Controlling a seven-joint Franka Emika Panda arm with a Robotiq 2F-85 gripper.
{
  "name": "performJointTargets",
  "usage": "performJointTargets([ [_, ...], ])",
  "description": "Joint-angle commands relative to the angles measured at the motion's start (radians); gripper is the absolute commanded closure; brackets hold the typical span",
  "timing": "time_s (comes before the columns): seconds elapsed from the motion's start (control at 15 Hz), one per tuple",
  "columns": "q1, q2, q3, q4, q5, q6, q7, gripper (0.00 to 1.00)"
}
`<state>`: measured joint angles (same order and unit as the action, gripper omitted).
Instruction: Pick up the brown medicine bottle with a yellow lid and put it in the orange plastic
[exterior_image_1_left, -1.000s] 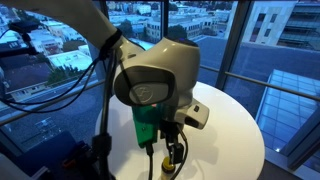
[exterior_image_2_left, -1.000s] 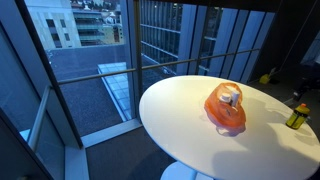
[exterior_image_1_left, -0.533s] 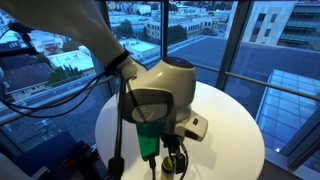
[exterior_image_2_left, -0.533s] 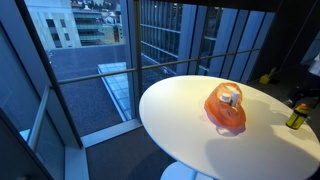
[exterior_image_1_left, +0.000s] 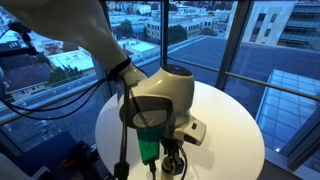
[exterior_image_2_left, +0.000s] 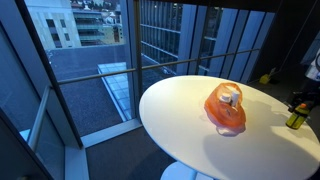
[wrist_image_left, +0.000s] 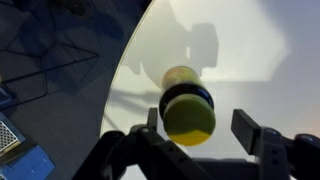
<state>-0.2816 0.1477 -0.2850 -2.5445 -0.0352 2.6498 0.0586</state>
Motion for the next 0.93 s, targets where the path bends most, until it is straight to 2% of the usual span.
performJointTargets([
  [0.0, 0.018, -0.012, -0.017, 0.001, -0.043, -0.016, 0.045, 0.27],
  [0.27, 0.027, -0.019, -0.015, 0.005, -0.058, -0.024, 0.066, 0.50],
  [0.33, 0.030, -0.020, -0.013, 0.007, -0.058, -0.027, 0.067, 0.66],
  [0.4, 0.033, -0.022, -0.012, 0.010, -0.061, -0.028, 0.073, 0.72],
  [0.67, 0.051, -0.035, 0.001, 0.025, -0.054, -0.051, 0.076, 0.81],
  [0.87, 0.077, -0.037, 0.017, 0.043, -0.051, -0.075, 0.085, 0.81],
])
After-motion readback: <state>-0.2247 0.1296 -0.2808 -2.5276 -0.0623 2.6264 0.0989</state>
